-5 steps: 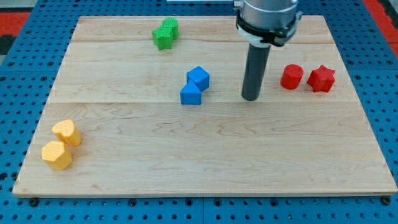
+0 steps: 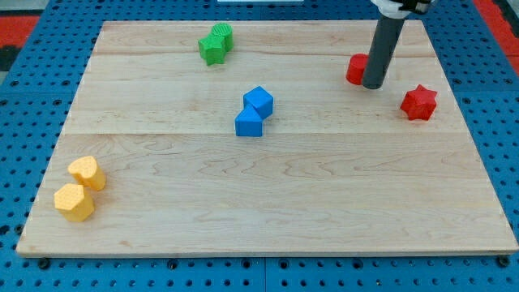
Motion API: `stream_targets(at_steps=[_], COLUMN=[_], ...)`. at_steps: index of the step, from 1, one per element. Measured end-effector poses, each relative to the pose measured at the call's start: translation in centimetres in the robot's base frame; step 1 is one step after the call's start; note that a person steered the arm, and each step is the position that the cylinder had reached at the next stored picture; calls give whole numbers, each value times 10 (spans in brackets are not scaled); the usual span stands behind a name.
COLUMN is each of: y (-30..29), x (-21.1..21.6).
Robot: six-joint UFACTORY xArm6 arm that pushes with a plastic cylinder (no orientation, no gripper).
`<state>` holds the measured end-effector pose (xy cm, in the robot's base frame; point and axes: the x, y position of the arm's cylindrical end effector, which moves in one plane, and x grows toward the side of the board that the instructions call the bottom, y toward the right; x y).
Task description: Move the red circle towards the green circle
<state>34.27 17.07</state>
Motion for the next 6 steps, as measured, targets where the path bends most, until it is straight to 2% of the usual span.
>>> stream_targets(at_steps=[2,4,6], y=[12,-120,-168], x=[-47,-83,-146])
